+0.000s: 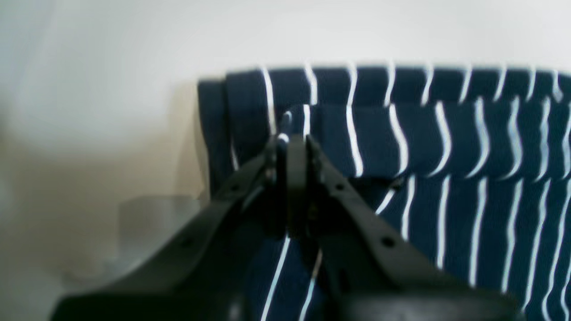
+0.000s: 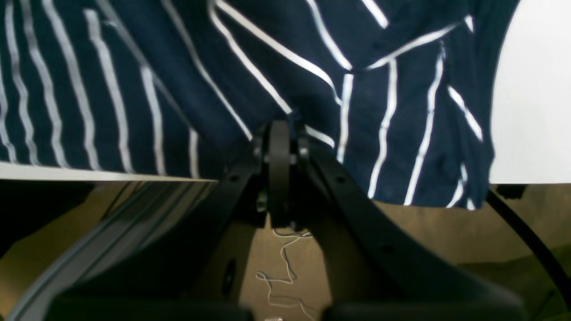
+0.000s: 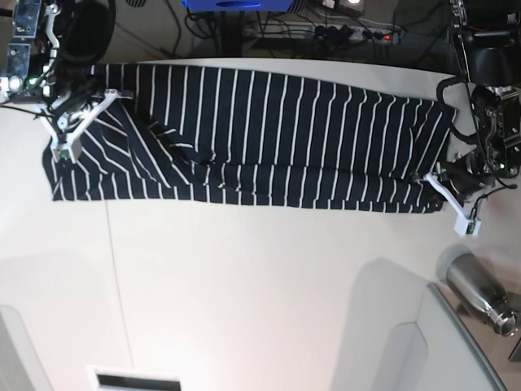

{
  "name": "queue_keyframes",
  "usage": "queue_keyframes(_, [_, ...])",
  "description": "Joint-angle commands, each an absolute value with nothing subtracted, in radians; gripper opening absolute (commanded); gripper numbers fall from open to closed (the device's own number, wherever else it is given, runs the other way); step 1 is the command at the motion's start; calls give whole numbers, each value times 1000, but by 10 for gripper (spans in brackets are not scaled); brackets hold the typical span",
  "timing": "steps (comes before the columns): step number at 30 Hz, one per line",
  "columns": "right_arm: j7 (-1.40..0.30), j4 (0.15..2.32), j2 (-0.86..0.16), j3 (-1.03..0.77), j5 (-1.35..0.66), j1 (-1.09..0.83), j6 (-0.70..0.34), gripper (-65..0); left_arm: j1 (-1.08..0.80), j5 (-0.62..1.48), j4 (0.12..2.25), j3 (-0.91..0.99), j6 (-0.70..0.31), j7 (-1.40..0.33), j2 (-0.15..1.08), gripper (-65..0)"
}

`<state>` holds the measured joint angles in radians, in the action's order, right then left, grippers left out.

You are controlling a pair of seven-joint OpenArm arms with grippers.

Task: Layout the t-shirt on the table in an organized manner, then fold the t-shirt properly
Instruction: 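Move the right gripper inward along the shirt and press the fold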

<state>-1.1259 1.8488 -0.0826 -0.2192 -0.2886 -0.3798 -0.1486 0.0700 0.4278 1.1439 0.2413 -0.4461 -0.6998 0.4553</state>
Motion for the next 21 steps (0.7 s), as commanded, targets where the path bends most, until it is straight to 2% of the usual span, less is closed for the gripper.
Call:
queue_keyframes(1, [-1112, 1853, -88, -225, -295, -381, -147, -650, 82, 437, 1158, 248, -449, -688, 481, -650])
queue_keyframes(7, [-1061, 1791, -107, -220, -294, -375, -145, -648, 82, 437, 1158, 240, -449, -688, 489, -650])
queue_keyframes(9, [-1063, 1797, -108, -219, -294, -372, -143, -626, 82, 437, 1158, 240, -449, -688, 489, -650])
queue_keyframes(10, [-1064, 1808, -110, -220, -294, -369, -143, -585, 82, 437, 1158, 240, -449, -688, 489, -650])
queue_keyframes(14, [-1067, 1880, -111, -225, -294, -383, -142, -335, 74, 437, 1158, 240, -449, -688, 490, -650])
queue_keyframes(15, [-1076, 1914, -111, -226, -294, -392, -142, -306, 73, 437, 1158, 240, -449, -688, 490, -650])
queue_keyframes(18, [-1084, 2017, -97, -226, -297, -403, -142, -353, 71, 437, 1159, 239, -449, -688, 490, -650])
queue_keyframes(21, [-1072, 1998, -91, -205, -300, -331, -154, -426, 71, 437, 1159, 239, -449, -688, 490, -650])
